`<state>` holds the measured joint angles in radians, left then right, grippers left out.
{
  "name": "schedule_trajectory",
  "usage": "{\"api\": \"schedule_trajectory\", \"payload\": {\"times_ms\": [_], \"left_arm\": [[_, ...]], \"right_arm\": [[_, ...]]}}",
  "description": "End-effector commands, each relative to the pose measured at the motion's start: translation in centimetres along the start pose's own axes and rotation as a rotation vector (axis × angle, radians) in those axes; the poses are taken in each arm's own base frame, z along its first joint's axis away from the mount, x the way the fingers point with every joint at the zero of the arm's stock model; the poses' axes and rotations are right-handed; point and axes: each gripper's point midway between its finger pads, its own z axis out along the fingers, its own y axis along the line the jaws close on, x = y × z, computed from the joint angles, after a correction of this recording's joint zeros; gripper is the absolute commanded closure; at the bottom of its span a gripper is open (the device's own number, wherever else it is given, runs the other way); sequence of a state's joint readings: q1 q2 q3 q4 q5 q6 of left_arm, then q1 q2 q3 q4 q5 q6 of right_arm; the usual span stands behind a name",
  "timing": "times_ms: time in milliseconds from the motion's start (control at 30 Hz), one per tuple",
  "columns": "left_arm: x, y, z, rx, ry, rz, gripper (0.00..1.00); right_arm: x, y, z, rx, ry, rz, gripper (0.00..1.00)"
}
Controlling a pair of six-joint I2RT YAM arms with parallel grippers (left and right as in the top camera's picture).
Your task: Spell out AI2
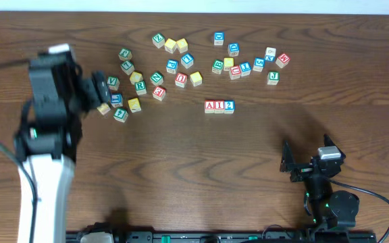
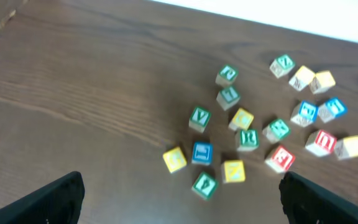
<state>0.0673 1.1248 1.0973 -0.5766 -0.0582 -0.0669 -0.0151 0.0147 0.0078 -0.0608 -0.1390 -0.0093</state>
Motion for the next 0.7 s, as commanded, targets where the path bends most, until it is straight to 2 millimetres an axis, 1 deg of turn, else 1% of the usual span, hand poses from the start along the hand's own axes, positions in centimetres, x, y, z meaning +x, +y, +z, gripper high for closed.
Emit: {"api": "schedule_trajectory", "payload": {"times_ms": [0,167,267,533,667], "left_arm": [[3.5,0.6,-0.1,-0.001,-0.028,0.055,0.01],[6.6,1.1,-1.0,0.011,-0.182,0.075,0.01],[8.2,1.4,-1.1,0.014,-0.265,0.069,0.01],[11.8,1.9,-0.9,0.023,-0.390,0.065,0.01],[13.0,2.0,-0.9,0.027,-0.444,0.059,0.01]], "right_arm": [[0.0,0.3,0.0,-0.013,-0.003,-0.008,0.01],[0.0,0.3,0.0,-0.013,-0.003,-0.008,0.01],[0.0,0.3,0.0,-0.013,-0.003,-0.007,0.01],[0.0,0.3,0.0,-0.013,-0.003,-0.008,0.01],[0.0,0.3,0.0,-0.013,-0.003,-0.008,0.01]]}}
